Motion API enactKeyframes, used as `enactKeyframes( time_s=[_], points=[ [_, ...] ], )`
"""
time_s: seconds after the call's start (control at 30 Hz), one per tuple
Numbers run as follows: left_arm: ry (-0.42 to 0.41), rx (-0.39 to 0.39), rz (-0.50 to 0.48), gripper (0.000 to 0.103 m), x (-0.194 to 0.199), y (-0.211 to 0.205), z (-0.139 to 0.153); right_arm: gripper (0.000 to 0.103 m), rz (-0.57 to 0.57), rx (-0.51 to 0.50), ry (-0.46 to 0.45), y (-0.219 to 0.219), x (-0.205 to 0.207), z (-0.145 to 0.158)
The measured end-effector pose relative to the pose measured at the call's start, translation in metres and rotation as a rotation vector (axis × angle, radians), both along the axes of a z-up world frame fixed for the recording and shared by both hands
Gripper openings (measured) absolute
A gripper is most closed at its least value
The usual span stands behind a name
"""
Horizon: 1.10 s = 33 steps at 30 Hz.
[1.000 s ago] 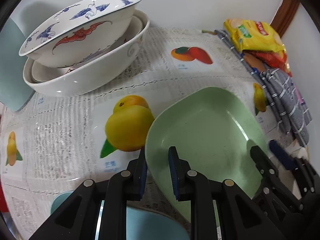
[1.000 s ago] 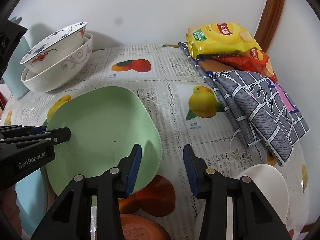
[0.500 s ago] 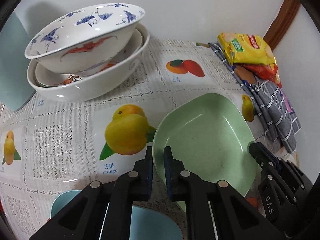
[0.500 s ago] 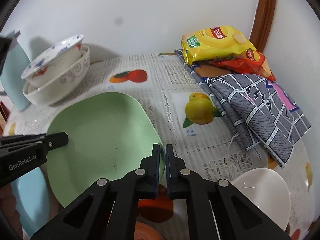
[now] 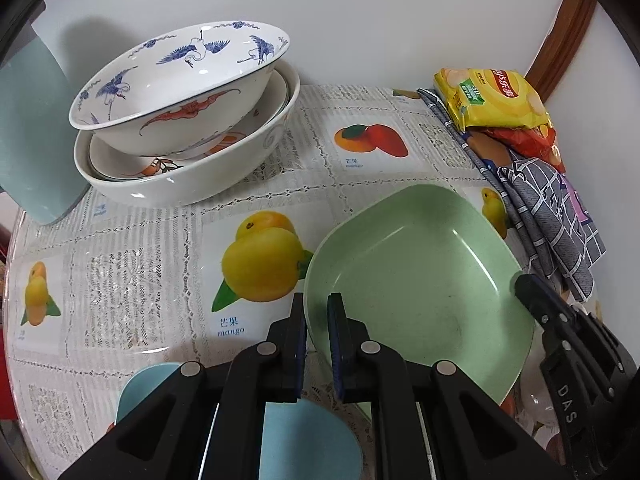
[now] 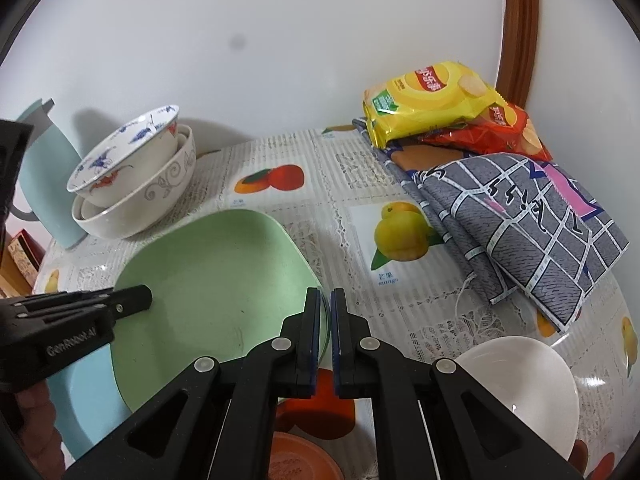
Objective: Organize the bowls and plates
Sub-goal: 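Close both grippers on the green plate rim, then carry the green plate with both grippers and lower it onto the teal plate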
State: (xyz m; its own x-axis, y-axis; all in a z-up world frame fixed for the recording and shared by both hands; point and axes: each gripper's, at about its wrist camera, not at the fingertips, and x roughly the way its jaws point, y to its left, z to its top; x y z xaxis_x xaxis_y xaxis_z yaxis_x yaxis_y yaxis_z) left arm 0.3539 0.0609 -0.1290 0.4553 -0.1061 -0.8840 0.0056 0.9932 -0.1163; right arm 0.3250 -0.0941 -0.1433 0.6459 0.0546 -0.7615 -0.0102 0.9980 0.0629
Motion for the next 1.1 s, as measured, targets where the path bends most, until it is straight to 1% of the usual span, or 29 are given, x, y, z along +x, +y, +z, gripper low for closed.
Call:
enactKeyframes(
  time_s=[0.23,0.6,0.8,1.1],
  points=[
    [-0.033,0.023,0.012,0.010,-0.014,0.000,0.014,0.004,0.011,0.031,-0.005,-0.002,-0.006,0.005],
    [-0.047,0.022,0.038,0.011,-0.048,0.016,0.020,0.004,0.039,0.034,-0.024,0.016,-0.029,0.016],
    [-0.052,0.019,0.051,0.011,-0.069,0.028,0.024,0.004,0.052,0.047,-0.022,0.027,-0.047,0.018],
    [-0.076,0.021,0.072,0.011,-0.103,0.046,0.033,0.004,0.077,0.034,-0.041,0.045,-0.076,0.028]
  ],
)
